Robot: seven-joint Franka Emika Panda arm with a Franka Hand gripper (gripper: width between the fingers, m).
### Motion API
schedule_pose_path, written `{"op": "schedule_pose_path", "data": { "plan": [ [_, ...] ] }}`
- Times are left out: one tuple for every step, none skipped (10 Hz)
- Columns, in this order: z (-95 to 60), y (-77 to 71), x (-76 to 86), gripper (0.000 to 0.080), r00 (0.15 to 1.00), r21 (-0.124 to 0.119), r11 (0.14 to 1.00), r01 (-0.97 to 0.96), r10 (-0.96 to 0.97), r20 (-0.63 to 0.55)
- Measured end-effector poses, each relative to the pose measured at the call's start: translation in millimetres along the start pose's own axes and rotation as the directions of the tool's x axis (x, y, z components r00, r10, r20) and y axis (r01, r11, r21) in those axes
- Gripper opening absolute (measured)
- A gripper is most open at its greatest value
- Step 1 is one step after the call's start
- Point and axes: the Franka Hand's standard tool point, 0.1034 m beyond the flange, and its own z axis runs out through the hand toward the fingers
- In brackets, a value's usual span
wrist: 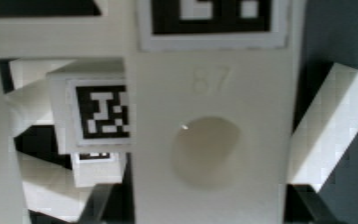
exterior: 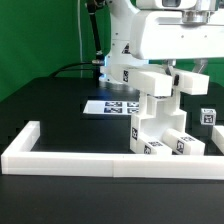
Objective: Assemble chair
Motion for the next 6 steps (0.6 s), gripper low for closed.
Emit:
{"op": "schedule_pose_path", "data": {
  "plan": [
    [0.0, 0.0, 0.0, 0.029, 1.0, 0.0, 1.0, 0.0, 0.0, 0.0],
    [0.0, 0.0, 0.0, 0.029, 1.0, 0.0, 1.0, -0.001, 0.001, 0.0],
    [0.0, 0.0, 0.0, 0.029, 1.0, 0.0, 1.0, -0.001, 0.001, 0.0],
    [0.0, 0.0, 0.0, 0.029, 1.0, 0.0, 1.0, -0.001, 0.001, 0.0],
    [0.0, 0.0, 0.0, 0.029, 1.0, 0.0, 1.0, -0.004, 0.004, 0.0],
    [-0.1, 0.0, 0.5, 0.029, 0.999, -0.001, 0.999, -0.043, 0.043, -0.003]
  ]
}}
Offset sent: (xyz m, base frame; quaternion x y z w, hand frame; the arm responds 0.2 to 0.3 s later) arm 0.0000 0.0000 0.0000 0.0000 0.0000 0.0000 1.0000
